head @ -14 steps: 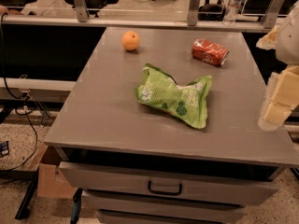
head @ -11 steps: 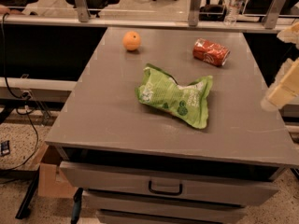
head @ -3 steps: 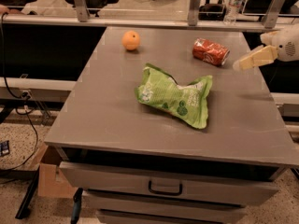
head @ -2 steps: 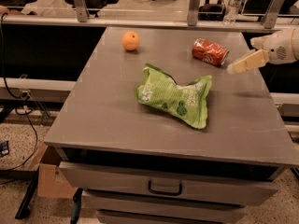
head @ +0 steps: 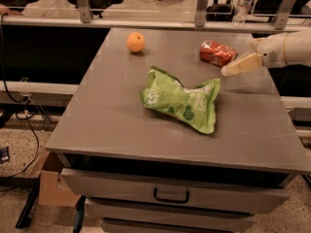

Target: Move coke can near orange

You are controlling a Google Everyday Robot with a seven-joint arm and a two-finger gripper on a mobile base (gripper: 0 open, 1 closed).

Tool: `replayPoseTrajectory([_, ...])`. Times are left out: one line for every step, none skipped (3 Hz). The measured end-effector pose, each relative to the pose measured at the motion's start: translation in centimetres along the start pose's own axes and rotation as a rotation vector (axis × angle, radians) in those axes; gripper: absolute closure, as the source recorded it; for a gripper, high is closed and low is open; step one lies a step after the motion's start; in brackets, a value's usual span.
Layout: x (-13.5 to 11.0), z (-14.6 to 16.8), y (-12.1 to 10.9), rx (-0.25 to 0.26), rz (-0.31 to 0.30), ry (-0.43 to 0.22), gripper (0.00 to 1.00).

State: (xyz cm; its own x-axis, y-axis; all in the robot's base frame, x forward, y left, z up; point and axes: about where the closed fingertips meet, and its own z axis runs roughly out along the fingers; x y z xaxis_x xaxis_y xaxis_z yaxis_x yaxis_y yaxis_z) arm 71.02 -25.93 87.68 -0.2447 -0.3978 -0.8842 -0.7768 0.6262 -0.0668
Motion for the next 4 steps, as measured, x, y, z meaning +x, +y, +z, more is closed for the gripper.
replayPoseTrajectory([-0.9,1.8,-1.0,0.02,-0.024,-0.027,0.0])
replayPoseTrajectory([-1.0,2.7,-1.9,0.038,-0.036,-0.031,0.16])
replayPoseTrajectory([-0.6,3.2,-2.3,0.044,-0.044,-0.022,0.39])
replayPoseTrajectory([-0.4,3.6,-2.1,0.026,-0.072,-0.004,0.7])
